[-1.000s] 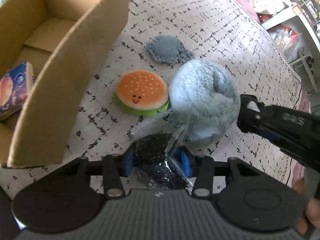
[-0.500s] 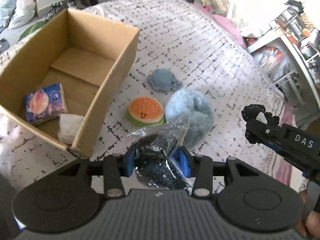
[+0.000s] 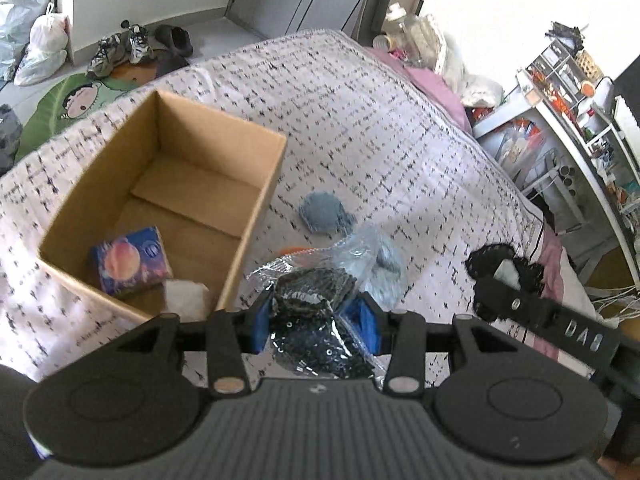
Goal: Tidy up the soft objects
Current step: 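Carry the bead bag and fuzzy ring over the box with both tools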
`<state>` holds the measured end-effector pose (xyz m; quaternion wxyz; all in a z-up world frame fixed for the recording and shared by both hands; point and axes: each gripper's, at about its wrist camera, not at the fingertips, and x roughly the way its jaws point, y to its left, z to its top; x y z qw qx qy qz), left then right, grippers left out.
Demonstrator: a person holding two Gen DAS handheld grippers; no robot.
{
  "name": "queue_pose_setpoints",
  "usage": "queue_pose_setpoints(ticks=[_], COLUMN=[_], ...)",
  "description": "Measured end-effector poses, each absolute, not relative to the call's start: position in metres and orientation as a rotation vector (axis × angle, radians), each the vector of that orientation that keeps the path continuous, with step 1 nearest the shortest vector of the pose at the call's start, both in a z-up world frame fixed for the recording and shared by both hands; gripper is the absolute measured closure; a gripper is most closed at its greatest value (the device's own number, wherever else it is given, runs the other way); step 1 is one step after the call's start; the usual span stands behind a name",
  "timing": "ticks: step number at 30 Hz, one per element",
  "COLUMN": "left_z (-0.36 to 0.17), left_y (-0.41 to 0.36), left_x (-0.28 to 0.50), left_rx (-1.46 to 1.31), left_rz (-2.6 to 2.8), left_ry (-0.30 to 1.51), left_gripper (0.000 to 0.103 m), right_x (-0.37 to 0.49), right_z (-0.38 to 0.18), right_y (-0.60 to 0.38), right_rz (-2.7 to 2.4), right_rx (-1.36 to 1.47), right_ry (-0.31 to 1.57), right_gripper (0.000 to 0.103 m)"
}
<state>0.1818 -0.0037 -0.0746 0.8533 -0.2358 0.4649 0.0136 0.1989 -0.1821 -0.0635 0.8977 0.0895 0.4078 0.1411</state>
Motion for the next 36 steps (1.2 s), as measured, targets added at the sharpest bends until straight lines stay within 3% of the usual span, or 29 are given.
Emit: queue_pose_setpoints(ticks=[15,36], left_z=[-0.052,-0.088], left_y=[0.047,0.118], left_x=[0.194,0.230], left_rx=[-0.489,-0.480], left_rz=[0.036,0.117], left_ry=[0.933,0.995], left_gripper=[0.059,0.059], right_x=[0.199,0.210], right_z=[-0.051,-0.070], right_y=[-0.130,-0.062], right_rz=[0.346,0.460], right_rx=[0.159,0.113], right_ry=[0.846,0.928], right_gripper=[0.077,0.077])
